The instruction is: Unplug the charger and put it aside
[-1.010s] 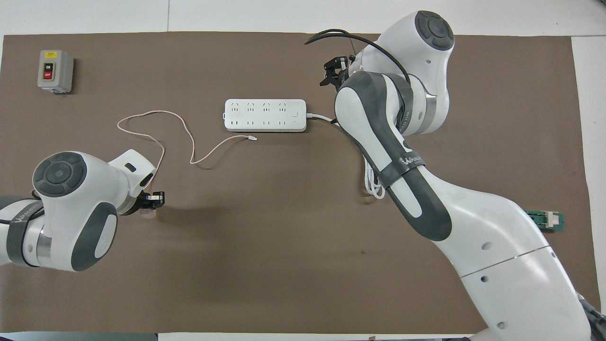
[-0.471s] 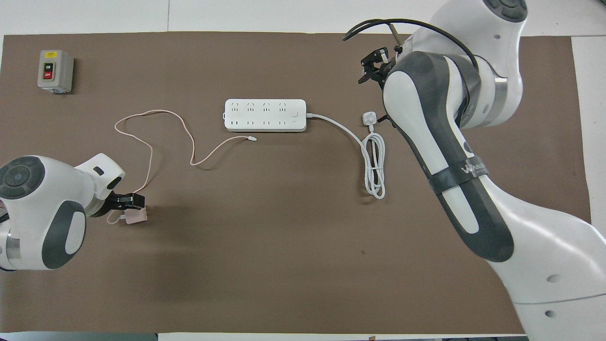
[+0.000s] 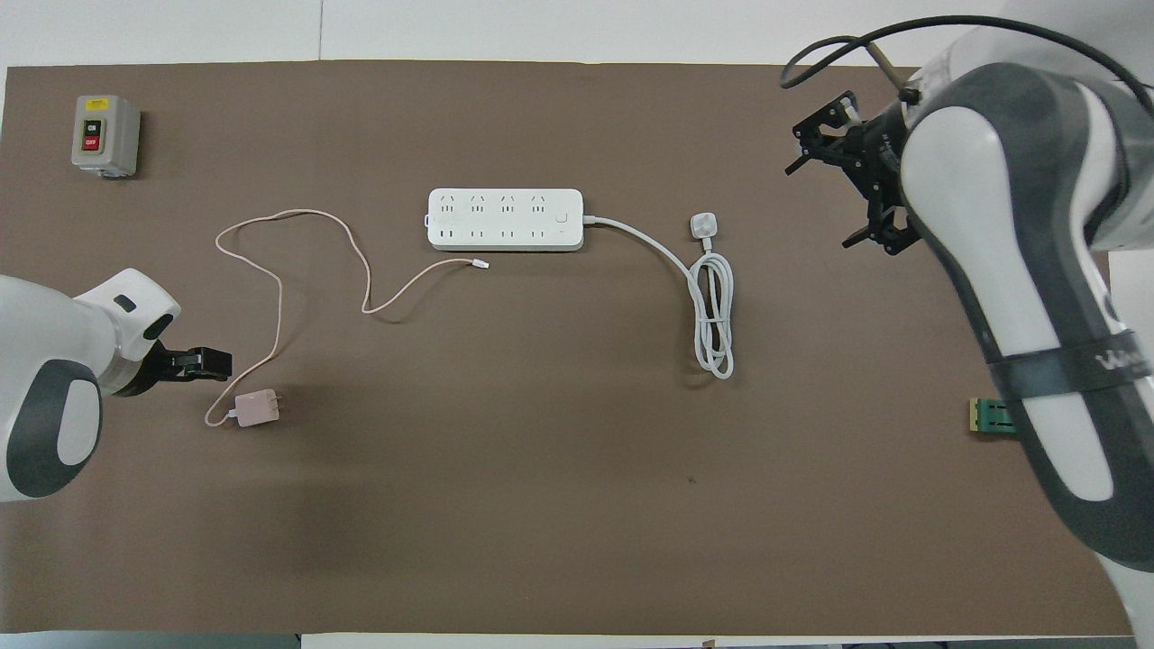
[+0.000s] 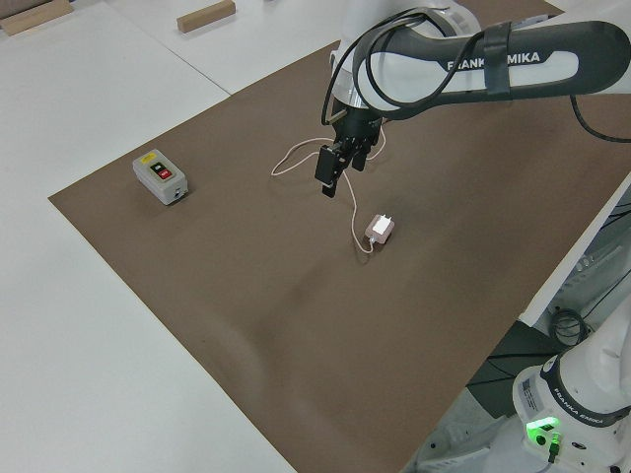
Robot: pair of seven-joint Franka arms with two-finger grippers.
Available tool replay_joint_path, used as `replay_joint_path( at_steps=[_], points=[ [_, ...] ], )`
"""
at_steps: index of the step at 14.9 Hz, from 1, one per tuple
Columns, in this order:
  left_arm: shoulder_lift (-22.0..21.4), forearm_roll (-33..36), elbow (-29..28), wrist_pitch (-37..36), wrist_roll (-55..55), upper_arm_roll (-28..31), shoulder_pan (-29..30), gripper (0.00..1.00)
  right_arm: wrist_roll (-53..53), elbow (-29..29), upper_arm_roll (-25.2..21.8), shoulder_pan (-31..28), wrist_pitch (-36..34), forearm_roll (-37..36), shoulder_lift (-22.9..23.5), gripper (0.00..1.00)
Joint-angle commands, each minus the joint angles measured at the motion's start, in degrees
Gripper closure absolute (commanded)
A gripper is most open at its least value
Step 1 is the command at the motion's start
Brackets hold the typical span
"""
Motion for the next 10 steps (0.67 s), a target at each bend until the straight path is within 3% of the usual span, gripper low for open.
replay_joint_path(
  at_steps=[1, 5, 10],
  points=[
    [1.4, -0.8, 8.0, -5.3, 0.1, -0.6, 0.9, 0.00, -5.4, -2.3, 1.1, -0.1, -1.3, -3.4, -3.4, 0.00],
    [2.9, -1.1, 20.6, -14.3, 0.3, -0.5, 0.7, 0.00, -13.4, -2.8, 1.3, 0.3, -4.0, -7.0, -6.9, 0.00],
    [2.7, -4.6, 28.4, -17.4, 0.8, -0.9, 0.0, 0.00, -26.8, -7.3, 2.2, -0.2, -4.8, -13.5, -13.0, 0.00]
  ],
)
